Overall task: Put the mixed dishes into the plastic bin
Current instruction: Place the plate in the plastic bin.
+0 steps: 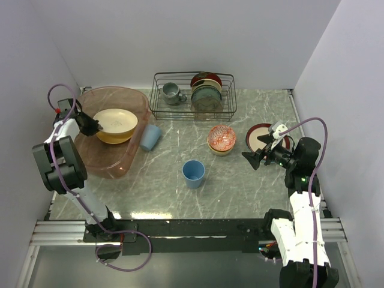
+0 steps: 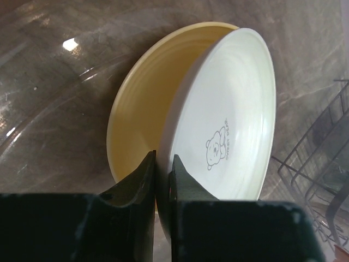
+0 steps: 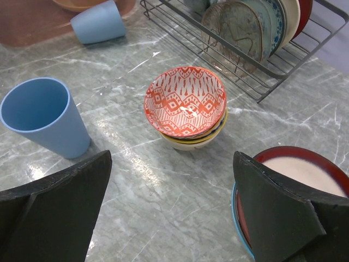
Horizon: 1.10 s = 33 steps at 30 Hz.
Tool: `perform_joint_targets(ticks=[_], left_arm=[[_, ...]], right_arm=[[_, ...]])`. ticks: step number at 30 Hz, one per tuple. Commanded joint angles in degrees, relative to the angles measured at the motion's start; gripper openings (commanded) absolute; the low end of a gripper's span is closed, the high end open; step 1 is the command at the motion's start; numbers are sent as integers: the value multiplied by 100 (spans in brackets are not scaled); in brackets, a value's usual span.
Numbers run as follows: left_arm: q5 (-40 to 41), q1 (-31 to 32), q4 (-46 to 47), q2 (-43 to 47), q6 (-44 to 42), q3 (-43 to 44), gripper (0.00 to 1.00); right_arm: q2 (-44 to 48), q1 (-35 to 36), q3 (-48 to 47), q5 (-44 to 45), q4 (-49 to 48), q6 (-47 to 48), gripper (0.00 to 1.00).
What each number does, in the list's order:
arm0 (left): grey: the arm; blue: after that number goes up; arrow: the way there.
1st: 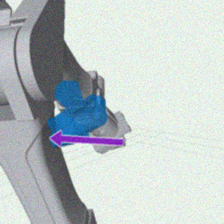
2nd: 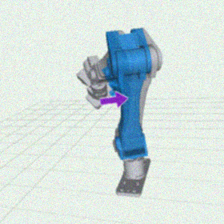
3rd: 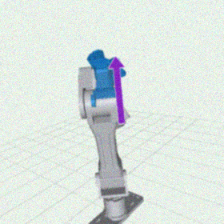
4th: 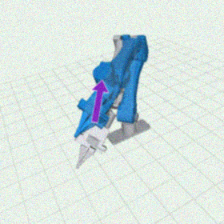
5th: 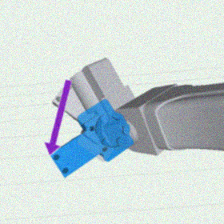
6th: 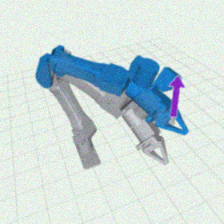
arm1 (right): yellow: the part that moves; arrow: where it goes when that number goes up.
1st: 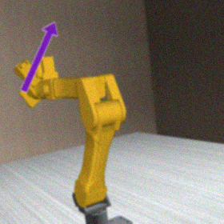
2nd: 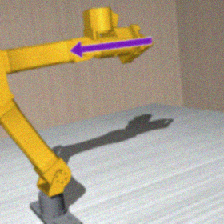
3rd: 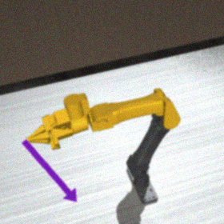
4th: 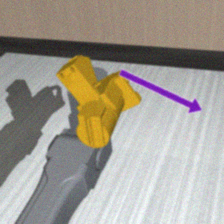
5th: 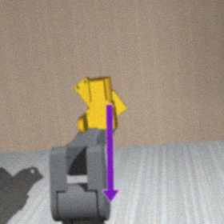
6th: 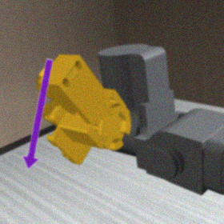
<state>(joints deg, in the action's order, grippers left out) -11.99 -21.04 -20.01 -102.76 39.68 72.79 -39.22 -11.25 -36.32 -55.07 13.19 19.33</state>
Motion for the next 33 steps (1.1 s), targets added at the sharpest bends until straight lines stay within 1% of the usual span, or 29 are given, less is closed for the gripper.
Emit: perform_joint_targets(ticks=[1,4,5,7,8,10,11,13,14,16,17,20,23,29,32,33], left_arm=[[-128,-23,59,-51,-74,226,17],[-277,-32,-11,-112,-118,340,33],[-313,-32,-81,-130,-145,419,46],[-479,-23,-161,-139,-241,516,60],[-523,-32,-196,-122,-276,577,75],[-585,-23,-231,-34,-364,630,85],[-620,-23,-249,1,-399,683,92],[-621,-32,-310,150,-487,745,98],[-568,-32,-345,203,-505,797,99],[-445,-32,-442,370,-575,859,99],[-253,-15,-460,432,-593,877,99],[116,-14,-574,651,-707,824,99],[284,-6,-636,871,-760,701,99],[109,170,-399,1696,-962,254,99],[4,240,-127,2347,-1032,-186,99],[-14,249,-56,2705,-1050,-317,99]], right_arm=[[-6,-27,2,31,-238,53,100],[-6,-27,10,31,-229,53,100],[-6,-27,10,49,-229,62,100],[-15,-18,10,40,-229,62,100],[-7,-18,10,49,-238,62,100],[-24,-18,10,58,-229,71,100],[-24,-18,19,58,-229,62,100],[-24,-27,19,66,-238,79,100],[-24,-18,19,75,-229,79,100],[-24,-27,28,67,-229,79,100],[-24,-18,28,66,-238,79,100],[-24,-27,37,66,-238,79,100],[-24,-18,46,84,-247,79,100],[-6,-36,63,198,-220,132,100],[-7,-44,98,207,-212,150,100],[-15,-71,107,207,-203,132,100]])
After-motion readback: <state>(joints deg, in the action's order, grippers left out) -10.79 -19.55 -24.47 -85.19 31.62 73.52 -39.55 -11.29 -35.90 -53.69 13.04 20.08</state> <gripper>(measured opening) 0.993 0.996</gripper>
